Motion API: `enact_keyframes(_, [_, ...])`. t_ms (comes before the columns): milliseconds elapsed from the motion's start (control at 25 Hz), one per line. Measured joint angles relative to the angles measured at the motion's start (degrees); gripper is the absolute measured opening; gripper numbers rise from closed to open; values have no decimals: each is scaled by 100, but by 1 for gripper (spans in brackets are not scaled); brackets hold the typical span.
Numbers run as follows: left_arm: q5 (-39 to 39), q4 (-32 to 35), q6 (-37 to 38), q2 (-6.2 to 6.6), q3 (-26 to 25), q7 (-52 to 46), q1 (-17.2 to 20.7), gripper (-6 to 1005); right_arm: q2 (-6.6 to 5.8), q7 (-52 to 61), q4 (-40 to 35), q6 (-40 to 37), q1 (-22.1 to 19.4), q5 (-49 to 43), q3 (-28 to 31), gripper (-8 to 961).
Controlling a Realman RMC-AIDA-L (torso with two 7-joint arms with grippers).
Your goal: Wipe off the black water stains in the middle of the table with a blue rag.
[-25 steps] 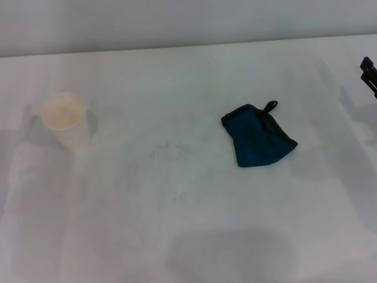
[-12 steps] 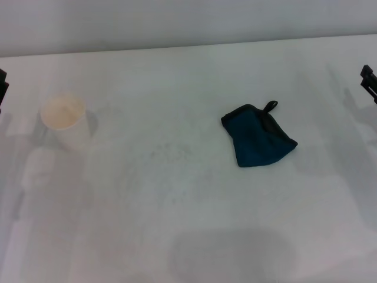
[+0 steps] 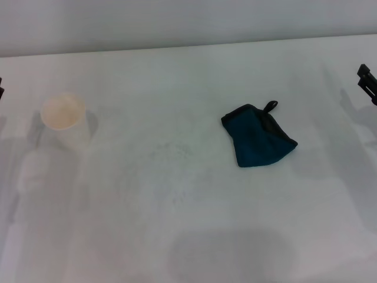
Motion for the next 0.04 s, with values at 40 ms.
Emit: enact_keyframes(40, [-1, 0, -7, -3, 0, 4, -22, 887, 1, 0, 1, 52, -4, 0, 11, 774])
